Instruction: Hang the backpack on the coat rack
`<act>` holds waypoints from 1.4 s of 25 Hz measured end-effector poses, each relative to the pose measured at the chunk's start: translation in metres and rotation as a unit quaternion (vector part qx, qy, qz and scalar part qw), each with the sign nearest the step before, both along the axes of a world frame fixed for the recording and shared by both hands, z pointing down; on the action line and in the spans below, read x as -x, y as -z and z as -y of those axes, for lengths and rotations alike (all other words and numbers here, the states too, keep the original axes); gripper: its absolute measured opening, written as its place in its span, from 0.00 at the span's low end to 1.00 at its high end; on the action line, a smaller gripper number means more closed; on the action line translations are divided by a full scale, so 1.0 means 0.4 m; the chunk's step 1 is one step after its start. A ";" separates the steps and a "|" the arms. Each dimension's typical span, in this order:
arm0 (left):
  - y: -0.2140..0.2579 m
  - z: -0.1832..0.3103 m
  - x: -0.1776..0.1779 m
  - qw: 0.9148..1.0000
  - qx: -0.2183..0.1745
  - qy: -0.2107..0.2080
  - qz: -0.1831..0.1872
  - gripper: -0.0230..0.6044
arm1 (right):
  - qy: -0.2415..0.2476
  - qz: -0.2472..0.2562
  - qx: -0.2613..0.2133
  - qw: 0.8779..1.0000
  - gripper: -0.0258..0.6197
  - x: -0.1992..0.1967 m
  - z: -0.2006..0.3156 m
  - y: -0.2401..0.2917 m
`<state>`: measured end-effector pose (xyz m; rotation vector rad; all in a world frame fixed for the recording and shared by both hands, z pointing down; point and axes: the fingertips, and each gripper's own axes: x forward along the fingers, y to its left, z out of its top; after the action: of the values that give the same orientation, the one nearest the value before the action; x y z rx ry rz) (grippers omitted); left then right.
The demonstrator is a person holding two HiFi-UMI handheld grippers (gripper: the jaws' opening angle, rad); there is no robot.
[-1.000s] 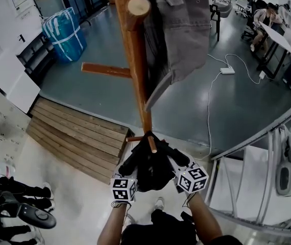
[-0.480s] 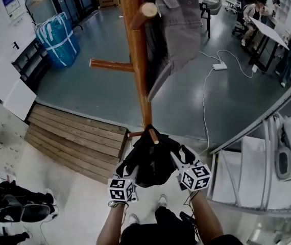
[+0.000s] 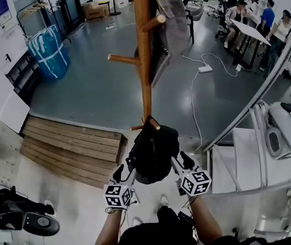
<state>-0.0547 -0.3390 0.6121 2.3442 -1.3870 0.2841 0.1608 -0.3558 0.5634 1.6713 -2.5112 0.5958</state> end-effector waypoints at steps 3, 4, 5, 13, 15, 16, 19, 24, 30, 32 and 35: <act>0.048 -0.064 0.012 0.999 -0.022 -0.013 -0.022 0.36 | -0.021 0.002 -0.001 1.000 0.32 0.028 -0.082 0.010; 0.064 -0.089 0.018 0.999 -0.030 -0.017 -0.028 0.33 | -0.027 0.002 -0.001 1.000 0.30 0.041 -0.112 0.013; 0.078 -0.116 0.025 0.999 -0.037 -0.021 -0.033 0.29 | -0.034 0.002 -0.001 0.999 0.29 0.054 -0.143 0.015; 0.188 -0.326 0.107 0.995 -0.090 -0.042 -0.029 0.09 | -0.085 -0.001 -0.008 0.996 0.14 0.164 -0.417 0.057; 0.216 -0.377 0.124 0.993 -0.101 -0.051 -0.034 0.08 | -0.094 -0.004 -0.009 0.996 0.12 0.189 -0.479 0.068; 0.229 -0.399 0.130 0.992 -0.108 -0.054 -0.034 0.08 | -0.098 -0.006 -0.010 0.995 0.11 0.202 -0.505 0.072; 0.259 -0.456 0.138 0.990 -0.120 -0.067 -0.043 0.08 | -0.116 -0.008 -0.015 0.993 0.08 0.227 -0.571 0.089; 0.294 -0.541 0.122 0.987 -0.127 -0.075 -0.069 0.08 | -0.124 -0.001 -0.026 0.992 0.07 0.248 -0.669 0.132; 0.296 -0.621 0.070 0.988 -0.123 -0.078 -0.059 0.08 | -0.107 0.011 -0.031 0.994 0.07 0.238 -0.755 0.146; 0.292 -0.636 0.051 0.988 -0.123 -0.078 -0.053 0.08 | -0.105 0.014 -0.030 0.994 0.06 0.224 -0.771 0.138; 0.285 -0.657 0.027 0.989 -0.122 -0.073 -0.047 0.08 | -0.099 0.016 -0.030 0.994 0.06 0.206 -0.791 0.128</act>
<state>-0.0656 -0.0763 0.4980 2.6265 -1.2698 0.0433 0.0785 -0.0395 0.5122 1.9641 -2.4249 0.5712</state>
